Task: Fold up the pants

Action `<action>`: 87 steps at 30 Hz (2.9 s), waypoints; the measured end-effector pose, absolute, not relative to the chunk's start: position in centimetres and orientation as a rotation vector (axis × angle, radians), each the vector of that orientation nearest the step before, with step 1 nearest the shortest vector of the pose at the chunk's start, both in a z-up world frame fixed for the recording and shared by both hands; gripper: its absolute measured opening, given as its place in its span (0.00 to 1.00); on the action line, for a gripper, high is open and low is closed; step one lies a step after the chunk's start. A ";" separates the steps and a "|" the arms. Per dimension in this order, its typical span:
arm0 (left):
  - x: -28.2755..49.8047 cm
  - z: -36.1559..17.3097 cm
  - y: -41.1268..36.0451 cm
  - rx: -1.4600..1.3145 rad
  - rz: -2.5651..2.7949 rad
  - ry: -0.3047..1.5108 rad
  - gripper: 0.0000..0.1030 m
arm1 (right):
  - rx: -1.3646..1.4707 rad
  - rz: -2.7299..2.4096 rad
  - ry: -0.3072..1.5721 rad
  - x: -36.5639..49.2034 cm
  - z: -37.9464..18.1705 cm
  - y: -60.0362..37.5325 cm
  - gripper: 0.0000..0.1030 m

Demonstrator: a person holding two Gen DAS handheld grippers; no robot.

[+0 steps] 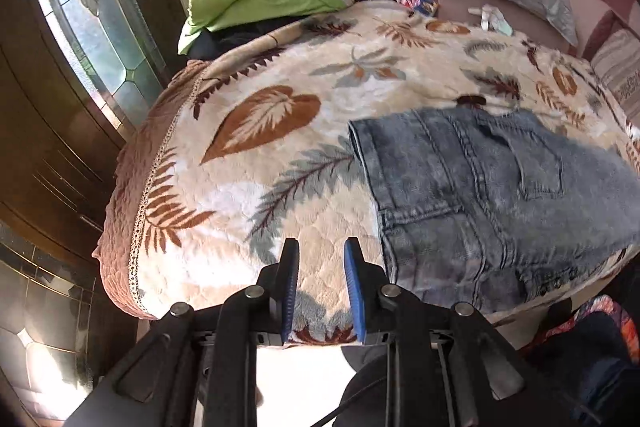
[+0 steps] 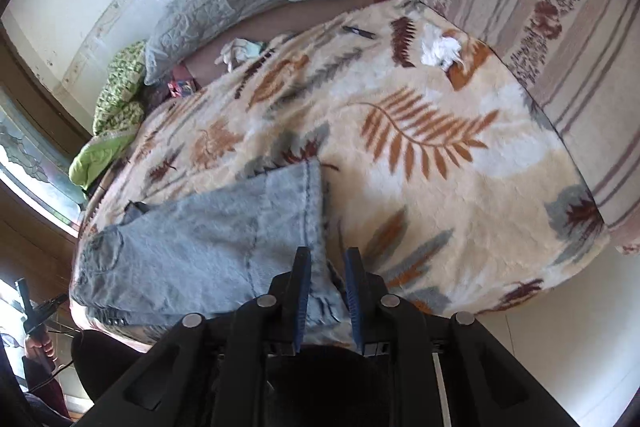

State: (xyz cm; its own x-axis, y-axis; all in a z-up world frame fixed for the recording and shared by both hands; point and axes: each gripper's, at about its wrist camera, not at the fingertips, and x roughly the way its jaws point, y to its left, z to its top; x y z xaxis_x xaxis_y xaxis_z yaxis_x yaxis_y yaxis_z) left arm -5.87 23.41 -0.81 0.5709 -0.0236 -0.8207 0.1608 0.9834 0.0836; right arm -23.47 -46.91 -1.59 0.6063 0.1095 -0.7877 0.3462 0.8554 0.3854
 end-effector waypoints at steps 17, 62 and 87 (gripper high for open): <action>-4.0 -5.2 1.4 0.141 -0.537 0.968 0.43 | 0.316 0.377 1.131 -7.0 -8.3 -23.0 0.32; -7.8 -9.6 0.7 0.368 -0.706 0.966 0.67 | 0.274 0.731 1.244 7.9 -10.6 -15.2 0.23; -9.7 -9.2 2.6 0.356 -0.763 0.966 0.68 | 0.252 0.453 1.139 9.4 -9.1 -17.2 0.02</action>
State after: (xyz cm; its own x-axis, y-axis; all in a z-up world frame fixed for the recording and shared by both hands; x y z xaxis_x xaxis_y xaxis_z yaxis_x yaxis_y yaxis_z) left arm -9.66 2.57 -9.20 0.3404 -0.4211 -0.8407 0.7201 0.6917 -0.0549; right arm 9.40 -17.22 -9.12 0.3419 0.4699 -0.8138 -0.2181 0.8820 0.4177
